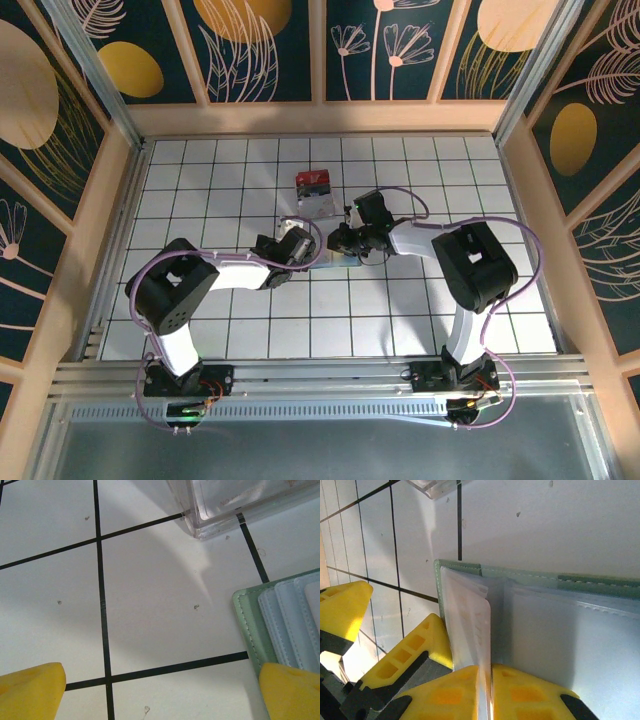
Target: Take the credit cards out of the card holder
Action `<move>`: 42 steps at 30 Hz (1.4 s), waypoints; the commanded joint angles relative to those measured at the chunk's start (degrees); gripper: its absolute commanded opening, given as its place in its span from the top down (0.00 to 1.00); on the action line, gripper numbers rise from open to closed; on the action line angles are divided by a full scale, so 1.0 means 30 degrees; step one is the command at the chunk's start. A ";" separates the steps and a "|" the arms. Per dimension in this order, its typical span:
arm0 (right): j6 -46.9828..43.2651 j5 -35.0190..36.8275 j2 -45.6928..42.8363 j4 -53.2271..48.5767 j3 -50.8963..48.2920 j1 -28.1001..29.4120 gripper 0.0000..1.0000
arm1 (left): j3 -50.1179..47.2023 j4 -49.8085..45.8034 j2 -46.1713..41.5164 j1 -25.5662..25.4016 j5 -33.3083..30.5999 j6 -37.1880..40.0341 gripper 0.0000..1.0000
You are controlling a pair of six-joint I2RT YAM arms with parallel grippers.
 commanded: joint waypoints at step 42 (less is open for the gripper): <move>0.0717 -0.1990 -0.1625 0.2212 -0.1723 -0.1207 0.91 | 0.0431 -0.2915 0.0583 0.0023 -0.0184 -0.0756 0.01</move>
